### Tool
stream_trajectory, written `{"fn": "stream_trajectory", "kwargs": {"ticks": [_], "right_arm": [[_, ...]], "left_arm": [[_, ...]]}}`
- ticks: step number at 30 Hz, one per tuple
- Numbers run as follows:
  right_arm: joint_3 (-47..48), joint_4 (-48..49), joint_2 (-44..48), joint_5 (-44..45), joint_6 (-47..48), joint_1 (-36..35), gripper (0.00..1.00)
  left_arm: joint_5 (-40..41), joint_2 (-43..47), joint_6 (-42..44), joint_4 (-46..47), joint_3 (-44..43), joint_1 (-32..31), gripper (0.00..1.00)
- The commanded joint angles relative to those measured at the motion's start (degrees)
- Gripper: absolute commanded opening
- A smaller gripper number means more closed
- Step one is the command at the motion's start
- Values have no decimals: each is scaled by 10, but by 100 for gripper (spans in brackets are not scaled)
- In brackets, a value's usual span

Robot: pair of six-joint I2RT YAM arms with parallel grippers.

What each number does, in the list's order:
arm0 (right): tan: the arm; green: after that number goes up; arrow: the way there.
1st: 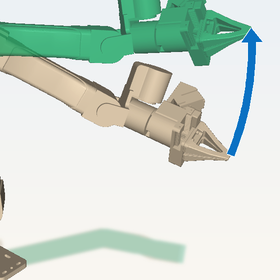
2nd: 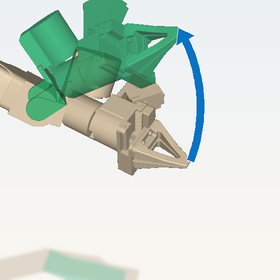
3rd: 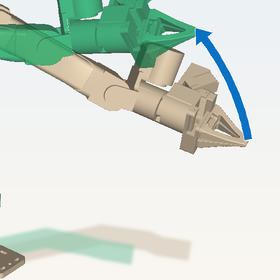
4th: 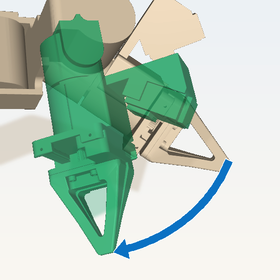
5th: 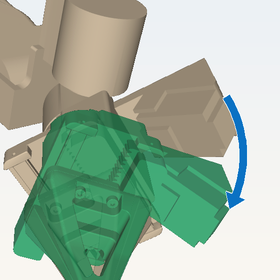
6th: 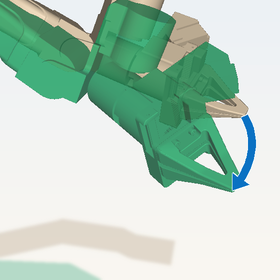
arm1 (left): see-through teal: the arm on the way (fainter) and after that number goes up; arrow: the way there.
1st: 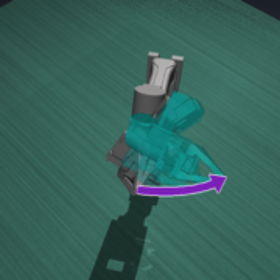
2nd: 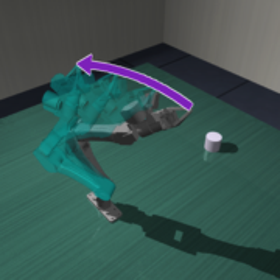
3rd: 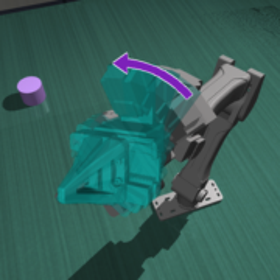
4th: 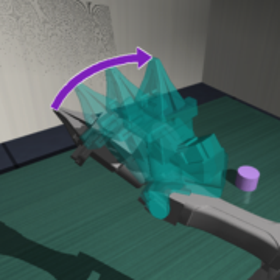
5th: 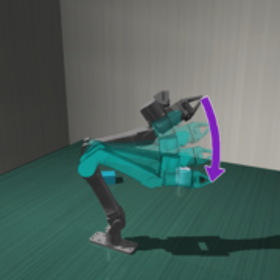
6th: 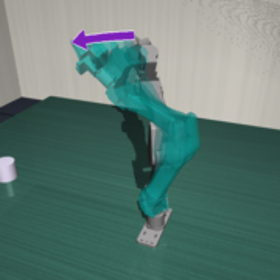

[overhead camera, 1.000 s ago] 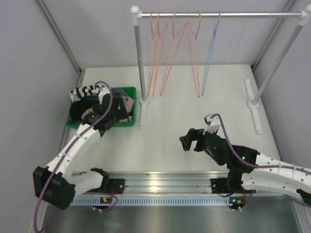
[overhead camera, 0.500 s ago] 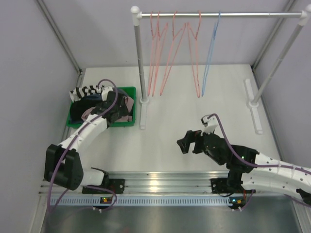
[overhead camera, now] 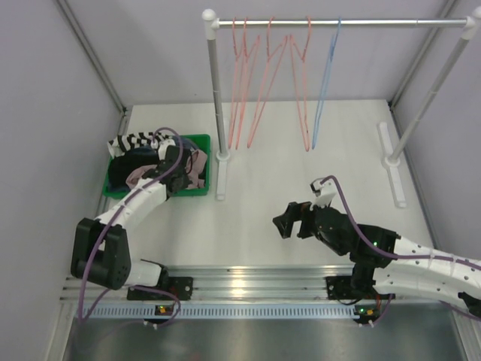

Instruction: Place the tank top on the hanger

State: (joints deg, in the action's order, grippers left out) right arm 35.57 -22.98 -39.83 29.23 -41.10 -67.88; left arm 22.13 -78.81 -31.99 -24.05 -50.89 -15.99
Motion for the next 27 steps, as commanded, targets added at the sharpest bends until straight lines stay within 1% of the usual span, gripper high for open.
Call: {"fn": "stream_trajectory", "kwargs": {"ticks": [1, 7, 11, 17, 18, 20, 21, 23, 24, 27], "right_arm": [[7, 30, -2, -5, -5, -4, 100], [31, 28, -17, -1, 7, -4, 100], [43, 29, -26, 3, 16, -4, 100], [68, 29, -36, 9, 30, -4, 100], [74, 27, -38, 11, 31, -4, 100], [80, 26, -38, 14, 34, -4, 100], [83, 27, -38, 14, 35, -4, 100], [85, 26, -35, 16, 37, -4, 100], [87, 27, -34, 17, 37, -4, 100], [90, 24, -31, 21, 37, -4, 100]], "left_arm": [[-10, 43, 29, -5, -32, 3, 0], [-39, 108, 70, -87, -125, 3, 0], [-81, 138, 96, -150, -203, 3, 0], [-146, 172, 101, -194, -292, 2, 0], [-178, 177, 99, -201, -300, 2, 0], [-207, 191, 94, -203, -322, 1, 0], [-246, 196, 94, -202, -328, 0, 0], [-288, 207, 99, -202, -347, -1, 0], [-329, 215, 102, -201, -352, -1, 0], [-396, 222, 112, -200, -366, -1, 0]]}}
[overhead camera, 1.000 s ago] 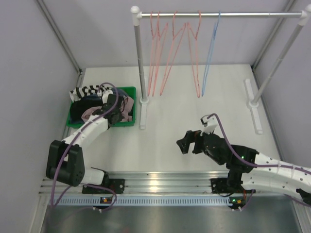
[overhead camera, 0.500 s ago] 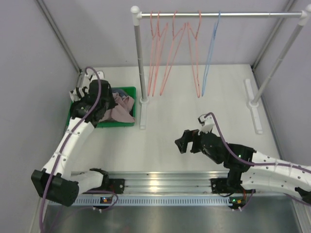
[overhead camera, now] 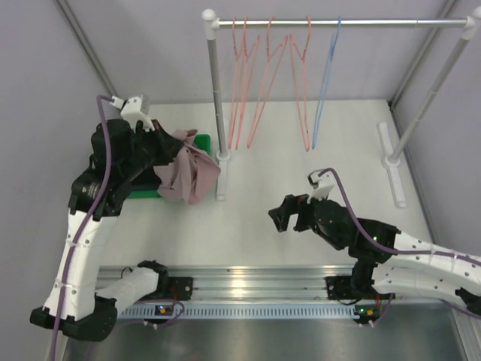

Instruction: Place the tank top on the hanger

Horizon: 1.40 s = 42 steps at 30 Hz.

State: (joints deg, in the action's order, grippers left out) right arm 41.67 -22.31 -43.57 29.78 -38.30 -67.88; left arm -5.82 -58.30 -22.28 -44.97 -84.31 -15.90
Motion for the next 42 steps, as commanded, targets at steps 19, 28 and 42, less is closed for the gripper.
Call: {"fn": "stream_trajectory", "kwargs": {"ticks": [19, 28, 42], "right_arm": [[-3, 11, 33, 26, -12, -4, 99], [-19, 23, 26, 18, -22, -4, 100], [-36, 41, 26, 5, -28, -4, 100]], "left_arm": [[-275, 101, -102, 130, 348, -35, 50], [157, 59, -107, 28, 273, -35, 68], [249, -182, -47, 142, 242, -34, 64]]}}
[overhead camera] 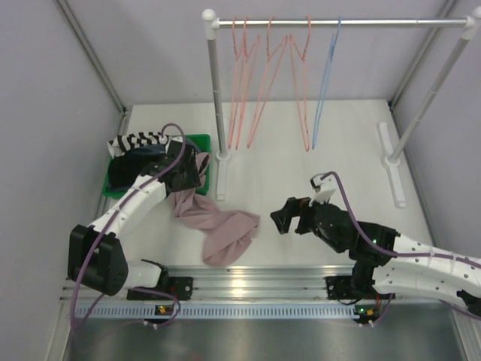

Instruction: Place the tank top on the hanger

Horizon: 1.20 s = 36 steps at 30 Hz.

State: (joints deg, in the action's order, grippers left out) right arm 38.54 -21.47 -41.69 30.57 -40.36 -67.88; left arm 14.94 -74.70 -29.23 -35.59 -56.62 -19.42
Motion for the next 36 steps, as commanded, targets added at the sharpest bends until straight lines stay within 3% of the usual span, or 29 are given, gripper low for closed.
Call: {"fn": "stream_trajectory", "kwargs": {"ticks": [1, 6, 9, 13, 20, 21, 24, 25, 30, 36], "right_arm": [[-7, 32, 9, -3, -8, -4, 100], [-15, 34, 19, -2, -9, -4, 100], [-17, 36, 21, -2, -8, -4, 100], [-18, 39, 21, -2, -7, -5, 100], [-21, 44, 19, -3, -7, -4, 100], [-21, 44, 19, -4, -7, -4, 100], [-21, 45, 18, -4, -8, -3, 100], [-22, 47, 17, -4, -9, -4, 100], [-22, 44, 18, -5, -8, -4, 100], [-27, 42, 24, -5, -9, -4, 100]], "left_arm": [[39, -26, 25, 51, -41, 0, 61], [25, -44, 48, 85, -26, 0, 52], [22, -52, 55, 93, -21, 0, 34], [12, -48, 54, 94, -16, -1, 0], [11, -27, 57, 88, -19, -21, 0], [16, -27, 57, 85, -21, -26, 9], [44, -33, 56, 80, -24, -47, 49], [51, -40, 56, 76, -24, -55, 51], [98, -69, 45, 60, -38, -66, 54], [140, -112, 43, 47, -54, -67, 41]]}}
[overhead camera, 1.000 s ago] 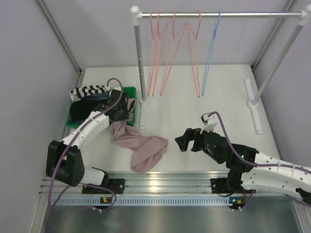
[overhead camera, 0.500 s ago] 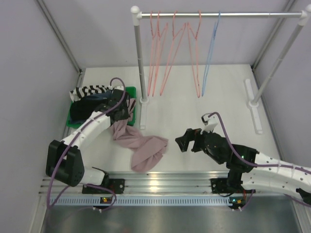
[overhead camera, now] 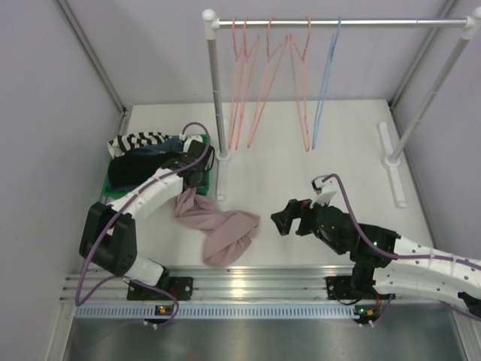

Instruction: Place the tank top on the hanger

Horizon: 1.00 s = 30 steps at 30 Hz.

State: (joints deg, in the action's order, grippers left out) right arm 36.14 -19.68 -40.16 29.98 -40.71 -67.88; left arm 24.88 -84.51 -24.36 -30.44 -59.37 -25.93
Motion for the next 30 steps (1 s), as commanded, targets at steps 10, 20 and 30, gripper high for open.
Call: {"fn": "stream_trajectory", "kwargs": {"ticks": [10, 20, 30], "right_arm": [[-2, 15, 21, 6, -4, -4, 100], [14, 23, 25, 10, 16, -4, 100], [6, 114, 16, -30, 61, -4, 100]], "left_arm": [[27, 61, -9, -66, -42, -23, 0], [-156, 212, 32, -205, -89, -52, 0], [-358, 259, 71, -256, -181, -84, 0]]}}
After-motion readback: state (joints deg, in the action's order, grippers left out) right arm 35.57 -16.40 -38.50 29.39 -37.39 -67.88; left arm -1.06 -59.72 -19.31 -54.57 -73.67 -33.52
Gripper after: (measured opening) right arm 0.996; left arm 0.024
